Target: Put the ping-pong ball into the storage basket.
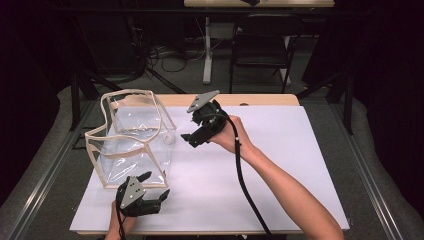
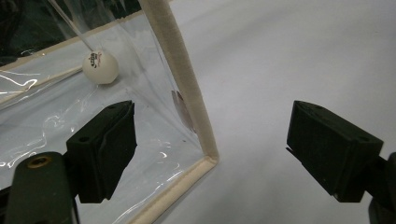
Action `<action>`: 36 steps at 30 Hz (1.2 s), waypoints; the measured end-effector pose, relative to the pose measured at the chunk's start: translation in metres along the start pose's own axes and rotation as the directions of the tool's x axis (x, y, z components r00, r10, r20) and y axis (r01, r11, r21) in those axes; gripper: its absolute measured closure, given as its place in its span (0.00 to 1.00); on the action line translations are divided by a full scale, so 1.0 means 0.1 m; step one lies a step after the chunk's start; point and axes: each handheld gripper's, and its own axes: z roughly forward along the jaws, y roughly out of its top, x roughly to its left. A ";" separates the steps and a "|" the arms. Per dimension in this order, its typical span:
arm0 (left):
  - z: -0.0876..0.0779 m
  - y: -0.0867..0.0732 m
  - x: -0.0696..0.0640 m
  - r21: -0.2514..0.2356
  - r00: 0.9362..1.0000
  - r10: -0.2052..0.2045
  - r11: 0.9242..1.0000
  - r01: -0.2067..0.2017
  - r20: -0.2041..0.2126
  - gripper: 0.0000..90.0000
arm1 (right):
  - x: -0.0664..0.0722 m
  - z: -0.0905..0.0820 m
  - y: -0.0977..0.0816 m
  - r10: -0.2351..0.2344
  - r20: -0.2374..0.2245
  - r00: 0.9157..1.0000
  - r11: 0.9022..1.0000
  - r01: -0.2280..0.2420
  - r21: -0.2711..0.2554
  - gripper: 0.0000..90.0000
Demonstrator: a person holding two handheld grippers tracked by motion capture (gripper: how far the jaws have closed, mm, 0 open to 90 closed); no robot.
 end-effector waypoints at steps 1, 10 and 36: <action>0.00 0.00 0.00 0.001 1.000 0.000 1.000 0.000 0.000 0.18 | 0.00 0.00 -0.03 0.007 0.002 1.000 1.000 -0.007 0.000 0.06; 0.00 0.00 0.00 0.004 1.000 0.004 1.000 -0.004 0.000 0.18 | -0.04 0.01 -0.30 0.033 0.002 0.999 0.999 -0.033 0.025 0.04; 0.02 0.00 -0.02 0.008 1.000 0.012 1.000 -0.012 0.008 0.18 | -0.06 -0.12 -0.97 0.107 0.043 0.993 0.994 -0.107 0.013 0.04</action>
